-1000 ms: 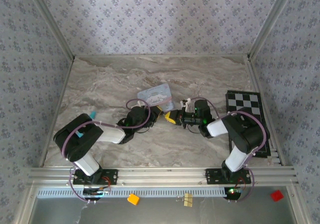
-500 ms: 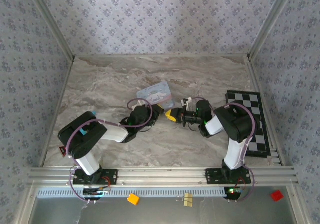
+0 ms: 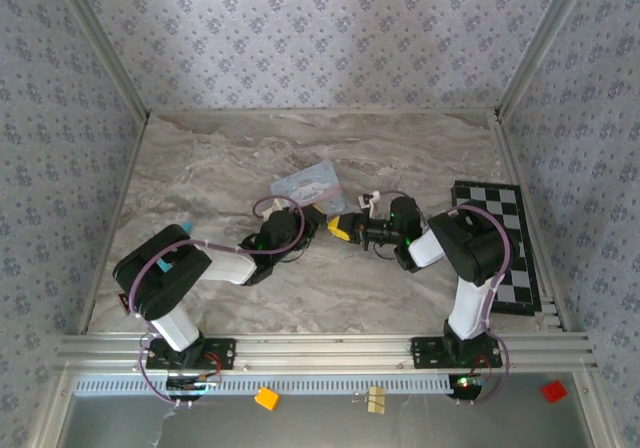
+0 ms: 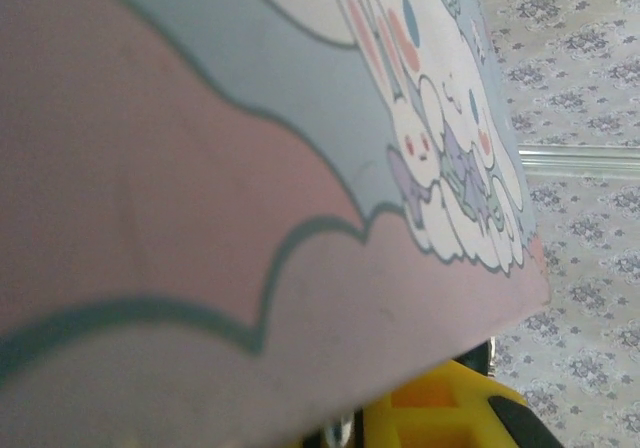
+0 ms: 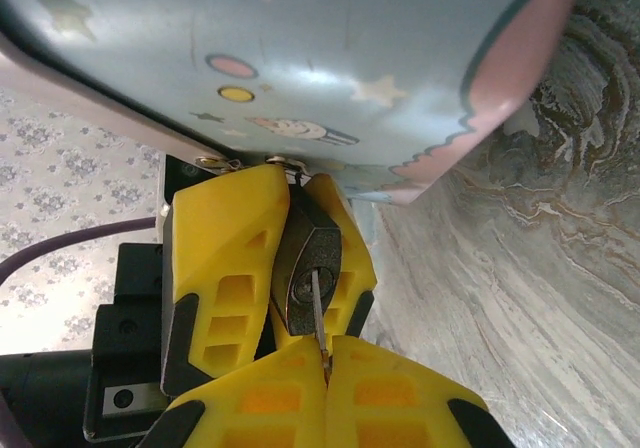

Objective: Unlock a padlock with a key

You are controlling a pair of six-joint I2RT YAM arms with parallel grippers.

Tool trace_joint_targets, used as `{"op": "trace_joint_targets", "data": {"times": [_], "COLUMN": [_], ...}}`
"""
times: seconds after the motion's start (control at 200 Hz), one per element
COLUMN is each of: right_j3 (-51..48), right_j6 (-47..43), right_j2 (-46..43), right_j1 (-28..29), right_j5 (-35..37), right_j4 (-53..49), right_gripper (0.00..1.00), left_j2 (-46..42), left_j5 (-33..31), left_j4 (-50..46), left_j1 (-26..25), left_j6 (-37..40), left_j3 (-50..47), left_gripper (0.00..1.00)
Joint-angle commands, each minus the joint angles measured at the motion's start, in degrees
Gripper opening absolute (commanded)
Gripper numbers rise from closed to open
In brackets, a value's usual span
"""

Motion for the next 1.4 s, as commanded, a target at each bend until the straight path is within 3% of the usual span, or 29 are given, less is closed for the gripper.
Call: {"op": "trace_joint_targets", "data": {"times": [0.0, 0.705, 1.109, 1.394], "right_j3": [3.59, 1.37, -1.46, -3.87], "right_j6": [-0.26, -3.12, -3.53, -2.93], "right_j2": [0.35, -0.72, -3.98, -3.80], "right_j1": [-2.87, -2.32, 6.99, 8.51], "right_j5": [7.79, 6.10, 8.67, 10.65], "right_j4": [5.66, 1.41, 1.67, 4.34], "right_gripper": [0.00, 0.00, 0.00, 0.00], "left_j2": [-3.24, -2.23, 1.87, 2.71], "left_j5": [21.73, 21.37, 23.57, 23.38], "left_j4": [6.19, 3.57, 1.37, 0.69], "left_j1": [-7.80, -7.28, -6.31, -5.98], "left_j6": [0.26, 1.84, 3.84, 4.70], "left_j3": [2.67, 1.79, 3.46, 3.11], "left_gripper": [0.00, 0.00, 0.00, 0.06]}}
